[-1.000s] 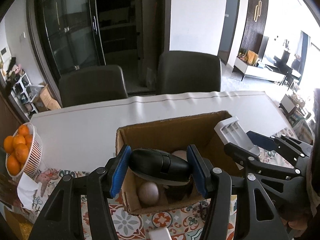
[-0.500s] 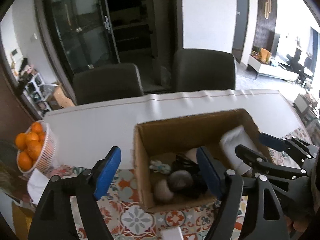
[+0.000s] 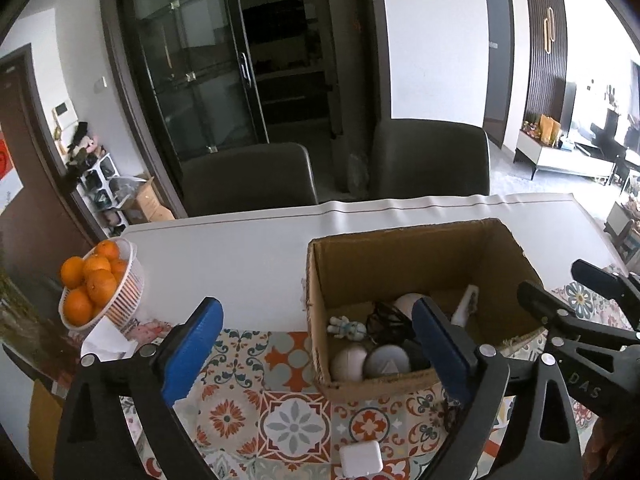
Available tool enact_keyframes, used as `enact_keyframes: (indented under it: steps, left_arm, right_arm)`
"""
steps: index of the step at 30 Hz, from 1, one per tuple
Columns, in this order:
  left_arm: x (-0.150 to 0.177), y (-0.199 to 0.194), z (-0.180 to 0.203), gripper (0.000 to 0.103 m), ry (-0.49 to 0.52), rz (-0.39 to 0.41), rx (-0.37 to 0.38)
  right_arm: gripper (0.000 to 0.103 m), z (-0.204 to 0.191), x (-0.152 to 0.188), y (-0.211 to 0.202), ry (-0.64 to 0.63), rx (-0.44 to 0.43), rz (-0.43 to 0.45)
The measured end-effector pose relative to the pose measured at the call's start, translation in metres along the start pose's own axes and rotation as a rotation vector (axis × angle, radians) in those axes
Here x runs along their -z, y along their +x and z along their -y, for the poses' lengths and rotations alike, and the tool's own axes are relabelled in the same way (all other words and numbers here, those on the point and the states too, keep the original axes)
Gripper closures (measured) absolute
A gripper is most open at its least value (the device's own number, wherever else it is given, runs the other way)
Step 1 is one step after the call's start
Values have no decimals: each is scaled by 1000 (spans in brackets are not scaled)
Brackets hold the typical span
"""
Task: Organize rigid objects
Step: 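Open the left gripper to drop the puck while the right gripper releases the charger into the box, then move the left gripper to the white square adapter and the right gripper to the black plug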
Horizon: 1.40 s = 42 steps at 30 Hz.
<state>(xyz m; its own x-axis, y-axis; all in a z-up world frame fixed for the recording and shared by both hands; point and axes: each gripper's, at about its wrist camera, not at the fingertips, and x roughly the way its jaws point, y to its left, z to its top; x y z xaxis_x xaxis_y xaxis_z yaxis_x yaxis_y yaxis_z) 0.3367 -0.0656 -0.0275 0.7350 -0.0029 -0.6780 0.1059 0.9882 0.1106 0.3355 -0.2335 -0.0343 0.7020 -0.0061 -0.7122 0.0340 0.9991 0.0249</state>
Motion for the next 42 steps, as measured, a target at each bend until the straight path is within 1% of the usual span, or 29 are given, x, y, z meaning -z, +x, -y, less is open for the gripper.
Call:
enact_keyframes:
  steps: [2, 6, 9, 13, 17, 21, 25, 29, 34, 39, 42]
  left_arm:
    - [5, -6, -1, 3, -13, 11, 7]
    - [13, -17, -5, 1, -25, 32, 12]
    - [18, -26, -8, 0, -30, 51, 4]
    - [26, -34, -10, 0, -46, 57, 8]
    - [37, -39, -13, 0, -64, 56, 14]
    - [50, -42, -14, 0, -76, 51, 11]
    - [63, -43, -15, 0, -92, 36, 30]
    - [75, -40, -16, 0, -95, 18, 28]
    - [91, -33, -18, 1, -106, -14, 22]
    - [105, -26, -18, 1, -91, -36, 1]
    - [114, -21, -17, 2, -90, -50, 12]
  right_arm:
    - [28, 0, 4, -6, 2, 9, 15]
    - [28, -3, 11, -18, 0, 13, 43]
    - [27, -4, 17, -30, 6, 25, 76]
    - [23, -10, 25, -44, -10, 41, 122]
    - [22, -14, 34, -51, -22, 45, 141]
    - [20, -14, 43, -53, -17, 42, 144]
    - [20, -15, 55, -52, -12, 34, 145]
    - [20, -17, 68, -50, -11, 25, 143]
    - [20, -20, 83, -44, -17, 15, 123]
    - [20, -20, 97, -34, -19, 4, 104]
    - [20, -19, 105, -27, -14, -6, 87]
